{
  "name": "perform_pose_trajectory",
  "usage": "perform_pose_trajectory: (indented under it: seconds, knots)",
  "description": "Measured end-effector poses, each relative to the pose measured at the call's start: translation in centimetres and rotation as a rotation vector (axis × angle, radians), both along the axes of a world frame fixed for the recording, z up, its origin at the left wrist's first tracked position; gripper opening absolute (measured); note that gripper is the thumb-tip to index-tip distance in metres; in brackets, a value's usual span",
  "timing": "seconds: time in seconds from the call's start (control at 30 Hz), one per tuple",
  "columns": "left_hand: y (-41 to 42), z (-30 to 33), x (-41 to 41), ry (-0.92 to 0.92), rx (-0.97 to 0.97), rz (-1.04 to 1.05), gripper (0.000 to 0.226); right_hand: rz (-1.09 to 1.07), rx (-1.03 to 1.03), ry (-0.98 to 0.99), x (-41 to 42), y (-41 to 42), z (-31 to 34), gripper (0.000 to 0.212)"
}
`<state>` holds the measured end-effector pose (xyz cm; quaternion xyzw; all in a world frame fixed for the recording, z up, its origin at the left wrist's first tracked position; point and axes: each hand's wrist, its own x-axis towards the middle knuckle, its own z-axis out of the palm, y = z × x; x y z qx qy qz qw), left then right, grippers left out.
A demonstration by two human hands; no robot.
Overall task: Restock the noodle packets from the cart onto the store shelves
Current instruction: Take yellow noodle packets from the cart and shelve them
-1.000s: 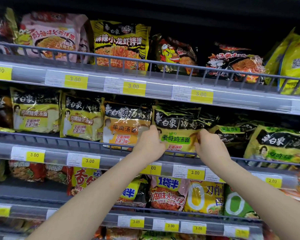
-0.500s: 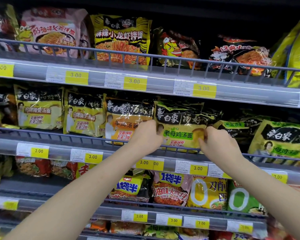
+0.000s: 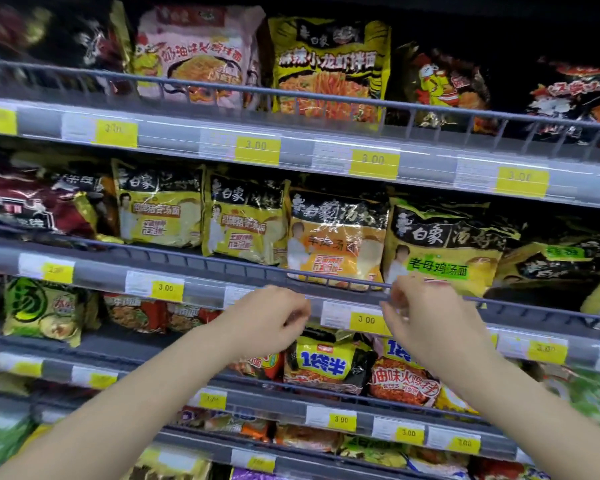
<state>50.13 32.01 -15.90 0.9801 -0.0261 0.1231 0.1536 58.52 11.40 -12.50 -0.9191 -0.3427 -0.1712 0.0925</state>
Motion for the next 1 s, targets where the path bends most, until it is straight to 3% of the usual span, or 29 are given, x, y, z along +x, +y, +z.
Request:
perform_pose_trajectory:
  seconds: [0.2, 0.37, 0.5, 0.7, 0.83, 1.0]
  knots:
    - [8.3, -5.0, -4.4, 0.194, 0.181, 0.003, 0.021, 0.035, -0.012, 0.196, -5.6, 7.3, -5.1, 0.023]
    - [15.2, -9.8, -5.9, 0.295, 0.095, 0.012, 0.022, -0.105, -0.027, 0.331, -7.4, 13.7, -10.8, 0.019]
    - [18.3, -12.7, -4.1, 0.27, 0.002, 0.08, 0.043, -0.194, -0.016, 0.365, -6.9, 17.2, -14.6, 0.01]
    - [20.1, -17.3, 1.3, 0.223, -0.142, 0.156, 0.06, -0.271, -0.013, 0.245, -5.4, 19.6, -19.3, 0.008]
    - [20.6, -19.5, 3.9, 0.094, -0.199, 0.155, 0.067, -0.337, -0.089, 0.167, -4.6, 19.9, -21.1, 0.036]
    - [21.8, -20.4, 5.8, -0.045, -0.23, 0.111, 0.065, -0.296, 0.012, 0.058, -3.8, 19.8, -22.9, 0.022]
